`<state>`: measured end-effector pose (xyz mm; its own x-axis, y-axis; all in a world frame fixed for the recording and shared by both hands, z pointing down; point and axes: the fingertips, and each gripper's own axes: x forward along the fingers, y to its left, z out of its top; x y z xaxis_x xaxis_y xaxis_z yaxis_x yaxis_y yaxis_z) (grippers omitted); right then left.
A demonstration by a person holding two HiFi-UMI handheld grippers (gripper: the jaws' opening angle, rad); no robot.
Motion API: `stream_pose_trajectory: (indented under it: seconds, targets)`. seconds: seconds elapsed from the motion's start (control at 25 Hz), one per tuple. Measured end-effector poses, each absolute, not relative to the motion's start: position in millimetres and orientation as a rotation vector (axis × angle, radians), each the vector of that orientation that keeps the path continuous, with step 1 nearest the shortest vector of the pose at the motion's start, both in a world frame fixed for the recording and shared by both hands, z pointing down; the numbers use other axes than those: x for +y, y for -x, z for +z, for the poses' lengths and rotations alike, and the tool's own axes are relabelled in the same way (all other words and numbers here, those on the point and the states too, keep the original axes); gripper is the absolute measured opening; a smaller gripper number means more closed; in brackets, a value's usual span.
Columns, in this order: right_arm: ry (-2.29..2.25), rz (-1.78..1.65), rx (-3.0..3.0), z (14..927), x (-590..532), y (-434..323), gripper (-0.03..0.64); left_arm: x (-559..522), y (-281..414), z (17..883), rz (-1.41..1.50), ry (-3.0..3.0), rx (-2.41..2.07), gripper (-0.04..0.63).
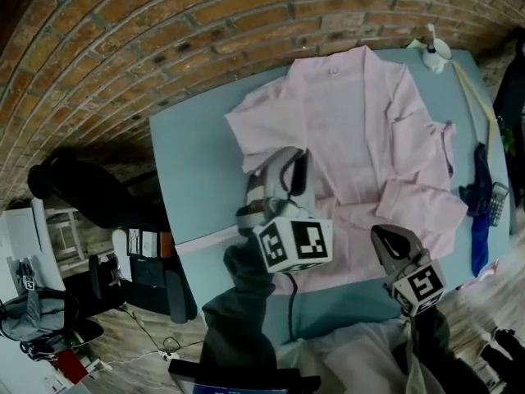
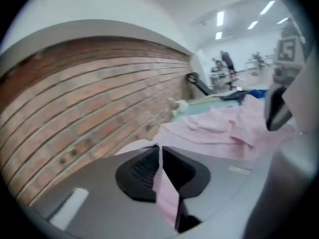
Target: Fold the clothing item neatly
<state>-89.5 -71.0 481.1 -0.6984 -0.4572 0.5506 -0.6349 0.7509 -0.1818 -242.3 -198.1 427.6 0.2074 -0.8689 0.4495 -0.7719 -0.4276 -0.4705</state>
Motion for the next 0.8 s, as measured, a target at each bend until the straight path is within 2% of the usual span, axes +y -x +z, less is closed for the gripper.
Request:
stream_pose_trajectory:
  seconds: [0.04, 0.08, 0.12, 0.16, 0.24, 0.28, 0.32, 0.4, 0.44, 0.6, 0.8]
  targets:
    - [-0.846, 0.508, -2.455, 482.0, -70.4, 80.2, 0.002, -189.7, 199.0, 447.5, -1.097, 2.398, 1.402, 0.063]
    - [-0.867, 0.517, -2.441, 482.5, -69.5, 71.0, 0.002, -176.2, 162.6, 468.9, -1.165, 2.460, 1.229, 0.182]
    - [-0.886, 0.520, -2.431, 482.4, -68.8, 62.0, 0.002, -161.2, 136.3, 486.4, -1.214, 2.507, 1.105, 0.256]
    - [-0.905, 0.519, -2.424, 481.6, -68.8, 53.4, 0.002, -148.4, 120.4, 497.8, -1.238, 2.544, 1.045, 0.281]
    - [-0.942, 0.509, -2.421, 480.5, -70.4, 36.5, 0.002, -132.8, 111.2, 504.8, -1.208, 2.616, 1.086, 0.279]
    - [-0.961, 0.510, -2.422, 480.5, -70.7, 28.6, 0.002, -127.9, 114.1, 503.5, -1.172, 2.651, 1.156, 0.250]
    - [-0.978, 0.519, -2.425, 480.6, -70.1, 21.7, 0.002, -123.3, 120.6, 500.9, -1.130, 2.681, 1.243, 0.210]
    - [-0.997, 0.553, -2.435, 481.4, -66.4, 12.1, 0.002, -112.6, 139.7, 494.9, -1.044, 2.716, 1.449, 0.052]
    - [-0.997, 0.570, -2.442, 482.2, -63.9, 9.2, 0.002, -105.3, 149.0, 493.3, -1.010, 2.726, 1.545, 0.008]
    - [-0.969, 0.555, -2.439, 488.0, -49.0, 1.2, 0.002, -65.8, 171.6, 493.3, -0.908, 2.758, 1.844, 0.008]
    - [-0.829, 0.163, -2.350, 494.5, -26.6, -23.1, 0.002, 9.3, 206.3, 510.7, -0.838, 2.689, 2.285, 0.008]
